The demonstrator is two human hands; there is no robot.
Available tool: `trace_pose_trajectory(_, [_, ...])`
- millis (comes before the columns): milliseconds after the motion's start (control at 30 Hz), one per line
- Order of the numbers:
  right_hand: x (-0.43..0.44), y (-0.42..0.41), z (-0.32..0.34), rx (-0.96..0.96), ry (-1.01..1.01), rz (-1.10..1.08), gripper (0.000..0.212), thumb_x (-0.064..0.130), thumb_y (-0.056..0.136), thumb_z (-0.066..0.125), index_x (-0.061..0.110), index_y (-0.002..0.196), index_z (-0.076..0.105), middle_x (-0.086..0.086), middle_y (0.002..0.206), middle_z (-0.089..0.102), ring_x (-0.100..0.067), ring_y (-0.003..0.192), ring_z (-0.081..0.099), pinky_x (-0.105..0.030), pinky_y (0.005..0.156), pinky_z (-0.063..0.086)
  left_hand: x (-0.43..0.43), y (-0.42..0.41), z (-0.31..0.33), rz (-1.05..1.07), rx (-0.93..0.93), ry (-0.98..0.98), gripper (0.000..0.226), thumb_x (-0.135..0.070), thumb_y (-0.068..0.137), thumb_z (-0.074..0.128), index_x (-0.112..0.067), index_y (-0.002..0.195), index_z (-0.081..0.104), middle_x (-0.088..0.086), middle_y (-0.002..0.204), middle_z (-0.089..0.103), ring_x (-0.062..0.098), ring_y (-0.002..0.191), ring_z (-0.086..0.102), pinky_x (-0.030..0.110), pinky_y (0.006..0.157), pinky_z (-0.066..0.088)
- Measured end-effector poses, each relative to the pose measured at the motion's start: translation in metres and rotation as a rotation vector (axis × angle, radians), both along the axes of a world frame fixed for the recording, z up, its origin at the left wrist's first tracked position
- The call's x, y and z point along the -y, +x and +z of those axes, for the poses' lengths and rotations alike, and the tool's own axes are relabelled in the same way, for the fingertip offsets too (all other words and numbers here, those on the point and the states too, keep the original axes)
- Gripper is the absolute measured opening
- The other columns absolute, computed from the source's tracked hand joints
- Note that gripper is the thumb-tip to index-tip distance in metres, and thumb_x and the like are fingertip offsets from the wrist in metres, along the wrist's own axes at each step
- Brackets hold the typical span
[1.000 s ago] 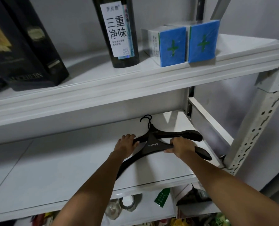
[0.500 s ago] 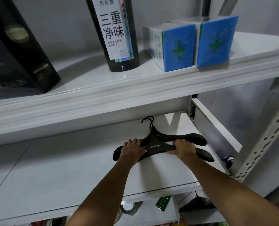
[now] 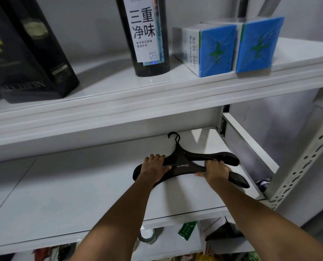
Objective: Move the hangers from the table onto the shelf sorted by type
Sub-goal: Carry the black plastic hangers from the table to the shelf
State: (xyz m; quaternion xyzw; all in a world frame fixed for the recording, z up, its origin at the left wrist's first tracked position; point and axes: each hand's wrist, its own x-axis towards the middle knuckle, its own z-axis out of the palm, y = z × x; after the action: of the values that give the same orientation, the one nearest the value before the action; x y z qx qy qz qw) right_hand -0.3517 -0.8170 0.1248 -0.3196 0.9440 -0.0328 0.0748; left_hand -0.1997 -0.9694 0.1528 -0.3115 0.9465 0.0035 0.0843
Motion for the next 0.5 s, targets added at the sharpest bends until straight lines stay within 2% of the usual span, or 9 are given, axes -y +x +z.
trace_pose_trajectory(100, [-0.003,-0.001,0.006,-0.002,0.047,0.026,0.065,0.066,0.077,0.063,0.019,0.122,0.054,-0.005,0.126,0.056,-0.026,0.121,0.047,-0.036,0.099,0.036,-0.001,0.003,0.004,0.002,0.008,0.008,0.065,-0.055,0.097,0.031,-0.016,0.148,0.022,0.007,0.15,0.032,0.027,0.139,0.027,0.039,0.115,0.021])
trace_pose_trajectory(167, [-0.005,0.001,0.01,-0.014,0.038,0.05,0.067,0.064,0.076,0.065,0.02,0.125,0.052,-0.006,0.128,0.055,-0.026,0.122,0.046,-0.037,0.102,0.033,-0.003,0.005,0.008,-0.005,0.009,0.007,0.066,-0.055,0.097,0.031,-0.015,0.148,0.021,0.008,0.151,0.032,0.027,0.139,0.027,0.038,0.115,0.021])
trace_pose_trajectory(367, [-0.018,0.017,0.034,-0.064,-0.073,0.106,0.064,0.055,0.079,0.067,0.022,0.13,0.048,-0.006,0.125,0.058,-0.027,0.118,0.051,-0.037,0.1,0.035,-0.015,0.006,0.025,-0.072,-0.052,0.014,0.058,-0.047,0.099,0.031,-0.016,0.148,0.024,0.006,0.151,0.034,0.025,0.139,0.03,0.036,0.116,0.021])
trace_pose_trajectory(500, [-0.036,0.028,0.056,-0.07,-0.15,0.083,0.057,0.052,0.087,0.058,0.02,0.133,0.047,-0.008,0.123,0.059,-0.028,0.116,0.054,-0.036,0.094,0.04,-0.027,-0.003,0.043,-0.114,-0.058,0.037,0.058,-0.046,0.1,0.027,-0.014,0.149,0.021,0.008,0.154,0.029,0.026,0.141,0.027,0.037,0.118,0.016])
